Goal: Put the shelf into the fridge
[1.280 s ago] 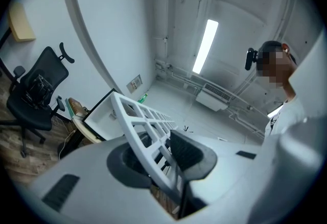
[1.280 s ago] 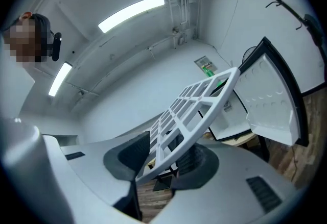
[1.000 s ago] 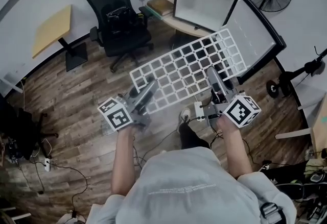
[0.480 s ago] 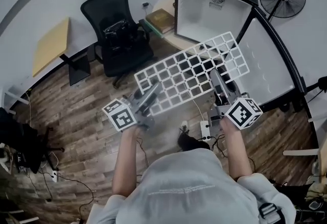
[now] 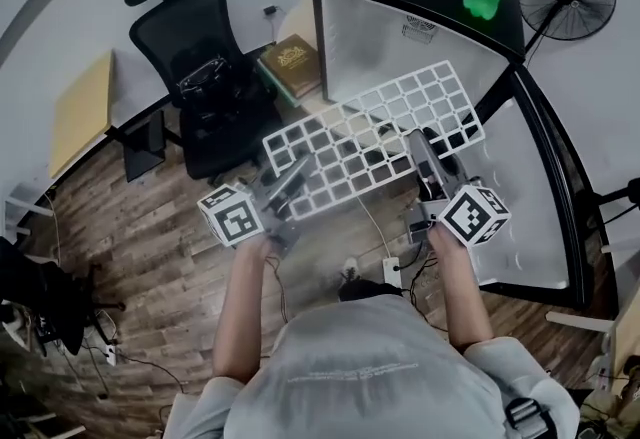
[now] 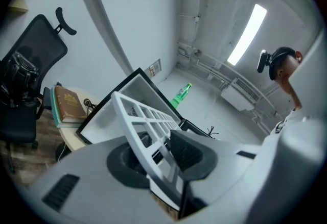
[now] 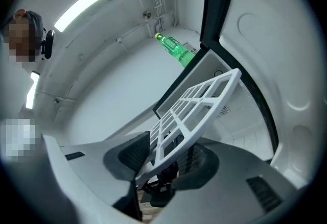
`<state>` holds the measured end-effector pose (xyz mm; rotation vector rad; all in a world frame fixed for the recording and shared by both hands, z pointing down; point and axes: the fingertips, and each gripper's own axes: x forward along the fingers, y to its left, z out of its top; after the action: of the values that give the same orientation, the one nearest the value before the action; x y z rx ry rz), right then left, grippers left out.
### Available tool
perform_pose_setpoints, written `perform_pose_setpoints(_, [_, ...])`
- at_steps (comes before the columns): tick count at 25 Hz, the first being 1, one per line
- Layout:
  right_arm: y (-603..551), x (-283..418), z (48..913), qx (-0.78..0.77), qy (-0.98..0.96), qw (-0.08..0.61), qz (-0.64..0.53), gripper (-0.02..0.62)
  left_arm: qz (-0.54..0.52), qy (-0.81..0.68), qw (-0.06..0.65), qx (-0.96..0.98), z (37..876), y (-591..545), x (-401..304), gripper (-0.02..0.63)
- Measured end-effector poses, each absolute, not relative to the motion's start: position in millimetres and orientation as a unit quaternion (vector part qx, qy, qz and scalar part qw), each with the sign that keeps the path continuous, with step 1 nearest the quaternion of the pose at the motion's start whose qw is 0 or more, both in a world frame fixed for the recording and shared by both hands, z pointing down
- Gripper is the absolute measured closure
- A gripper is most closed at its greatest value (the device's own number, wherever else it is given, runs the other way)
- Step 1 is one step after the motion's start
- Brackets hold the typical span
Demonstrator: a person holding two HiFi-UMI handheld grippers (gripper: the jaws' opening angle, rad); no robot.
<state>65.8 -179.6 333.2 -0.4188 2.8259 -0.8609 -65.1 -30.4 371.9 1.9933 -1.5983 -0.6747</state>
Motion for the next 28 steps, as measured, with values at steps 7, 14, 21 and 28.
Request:
perform_pose_setpoints(7, [-216.0, 34.9, 348.5, -0.147, 0.934, 0.072, -0.319, 0.453, -0.231, -0.586, 0.268, 0.73, 378.0, -67.1, -98.4, 0.508])
perform_pose_setpoints(14, [-225.6, 18.0, 363.3, -0.191, 0.921, 0.077, -0.331, 0.453, -0.212, -0.554, 0.299, 0.748, 388.6, -88.9, -128.1, 0.508])
perform_pose_setpoints(21, [-236.3, 9.7, 384.2, -0.282, 0.894, 0.094, -0.337, 0.453, -0.179, -0.485, 0.339, 0.786, 406.8, -127.0, -158.1, 0.508])
perform_pose_setpoints(28, [-242.9, 25.0, 404.4, -0.376, 0.851, 0.128, -0.342, 0.453, -0.132, -0.403, 0.365, 0.829, 422.7, -170.6, -162.3, 0.508])
